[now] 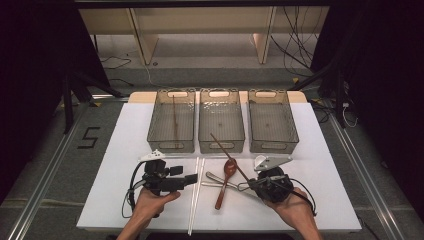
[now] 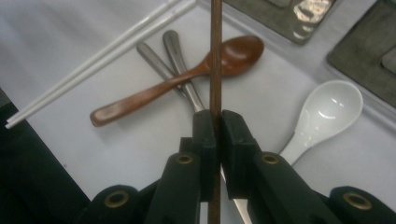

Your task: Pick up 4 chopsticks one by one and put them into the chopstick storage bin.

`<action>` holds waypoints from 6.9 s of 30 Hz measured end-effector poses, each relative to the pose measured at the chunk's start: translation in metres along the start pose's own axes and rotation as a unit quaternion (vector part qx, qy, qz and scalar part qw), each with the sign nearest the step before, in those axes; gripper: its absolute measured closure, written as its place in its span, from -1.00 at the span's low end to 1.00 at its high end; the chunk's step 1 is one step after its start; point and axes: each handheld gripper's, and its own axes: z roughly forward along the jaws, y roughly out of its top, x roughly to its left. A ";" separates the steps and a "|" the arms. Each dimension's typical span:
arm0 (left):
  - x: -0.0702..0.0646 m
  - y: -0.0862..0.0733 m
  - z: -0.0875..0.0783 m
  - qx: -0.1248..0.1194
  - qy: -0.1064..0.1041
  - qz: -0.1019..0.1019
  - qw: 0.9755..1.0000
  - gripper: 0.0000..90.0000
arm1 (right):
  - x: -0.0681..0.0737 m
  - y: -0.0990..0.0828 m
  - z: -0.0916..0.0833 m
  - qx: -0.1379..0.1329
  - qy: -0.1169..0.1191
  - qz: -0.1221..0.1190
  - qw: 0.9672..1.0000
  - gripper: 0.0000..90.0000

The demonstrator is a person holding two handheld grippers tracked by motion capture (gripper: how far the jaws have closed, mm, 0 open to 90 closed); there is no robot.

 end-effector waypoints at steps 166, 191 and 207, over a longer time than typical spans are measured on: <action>0.106 0.163 0.039 0.061 0.131 -0.101 0.984 0.17 | 0.003 -0.047 -0.008 -0.094 0.042 0.019 0.995 -0.41; 0.029 0.090 0.003 0.085 0.112 -0.004 0.990 -0.51 | 0.001 -0.048 -0.011 -0.099 0.035 0.027 0.994 -0.41; 0.017 0.044 0.014 0.136 0.136 0.007 0.981 -0.58 | 0.001 -0.051 -0.010 -0.104 0.029 0.026 0.994 -0.41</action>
